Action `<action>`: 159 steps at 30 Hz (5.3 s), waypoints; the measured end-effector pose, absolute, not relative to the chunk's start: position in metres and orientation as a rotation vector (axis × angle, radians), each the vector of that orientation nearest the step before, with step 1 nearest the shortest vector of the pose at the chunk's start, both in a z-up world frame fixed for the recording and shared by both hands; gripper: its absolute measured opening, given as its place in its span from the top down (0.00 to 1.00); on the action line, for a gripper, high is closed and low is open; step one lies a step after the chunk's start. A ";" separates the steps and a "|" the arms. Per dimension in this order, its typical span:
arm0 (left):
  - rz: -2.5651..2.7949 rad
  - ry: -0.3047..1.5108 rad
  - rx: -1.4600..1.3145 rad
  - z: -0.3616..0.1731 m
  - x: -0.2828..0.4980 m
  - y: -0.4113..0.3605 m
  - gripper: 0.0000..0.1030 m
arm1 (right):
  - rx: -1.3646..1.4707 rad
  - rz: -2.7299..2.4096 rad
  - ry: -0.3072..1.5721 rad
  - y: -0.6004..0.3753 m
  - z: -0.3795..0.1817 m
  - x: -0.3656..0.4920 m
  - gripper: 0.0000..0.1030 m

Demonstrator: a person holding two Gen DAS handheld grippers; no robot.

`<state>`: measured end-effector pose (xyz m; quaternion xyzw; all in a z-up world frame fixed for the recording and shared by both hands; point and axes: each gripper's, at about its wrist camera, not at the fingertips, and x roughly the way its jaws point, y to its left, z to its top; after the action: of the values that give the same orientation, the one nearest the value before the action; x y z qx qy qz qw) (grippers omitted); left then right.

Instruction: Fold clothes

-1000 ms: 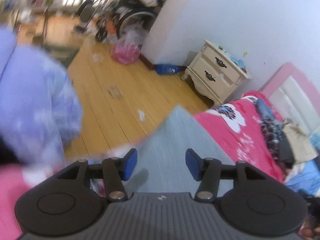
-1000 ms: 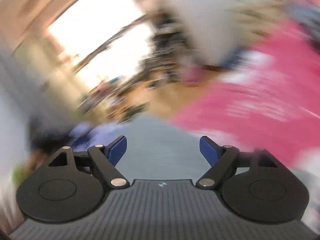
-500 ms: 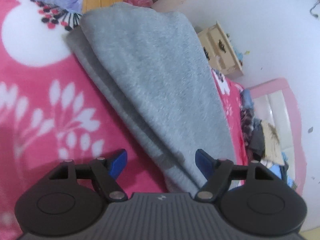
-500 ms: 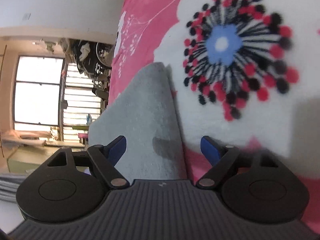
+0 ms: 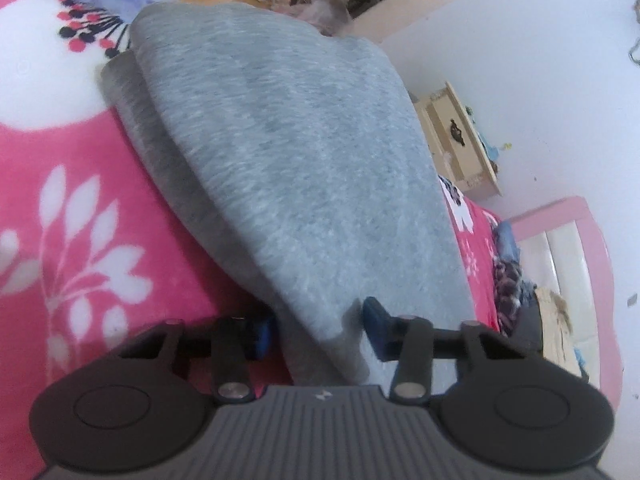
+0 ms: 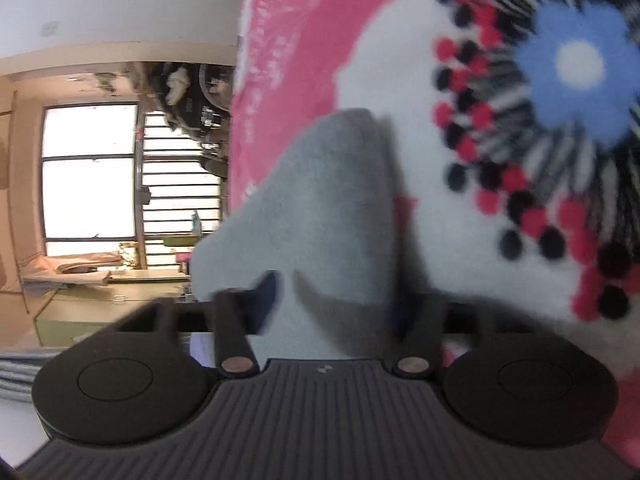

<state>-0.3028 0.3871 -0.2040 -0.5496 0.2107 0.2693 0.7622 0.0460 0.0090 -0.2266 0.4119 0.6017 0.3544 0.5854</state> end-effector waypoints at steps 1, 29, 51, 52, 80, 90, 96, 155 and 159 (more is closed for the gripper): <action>0.586 0.449 -1.208 -0.205 -0.304 0.388 0.60 | 0.968 0.831 1.409 0.008 -0.229 0.044 0.71; 0.184 0.570 -1.163 -0.204 -0.185 0.279 0.85 | 0.905 0.690 1.201 -0.148 -0.164 0.099 0.93; -0.199 0.959 -0.892 -0.194 -0.106 0.157 0.55 | 0.551 0.183 1.121 -0.333 -0.122 0.089 0.68; -0.188 0.950 -0.881 -0.188 -0.111 0.165 0.54 | 0.467 0.143 1.091 -0.330 -0.109 0.086 0.67; -0.057 0.945 -0.336 -0.136 -0.041 0.148 0.52 | 0.136 0.107 0.904 -0.223 -0.125 -0.052 0.64; 0.040 0.957 -0.351 -0.132 -0.025 0.150 0.50 | 0.097 -0.040 0.887 -0.264 -0.115 -0.077 0.64; 0.001 0.861 -0.239 -0.107 -0.026 0.133 0.49 | 0.113 0.024 0.716 -0.248 -0.078 -0.056 0.75; -0.031 0.796 -0.246 -0.160 0.037 0.144 0.54 | 0.270 0.111 0.828 -0.291 -0.174 0.105 1.00; -0.027 0.766 -0.186 -0.148 0.029 0.134 0.46 | 0.234 -0.108 0.743 -0.293 -0.142 0.078 0.95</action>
<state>0.0290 0.1341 -0.1476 -0.0908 0.3729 -0.0129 0.9233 0.0778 -0.2927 -0.1424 0.1139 0.3622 -0.0527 0.9236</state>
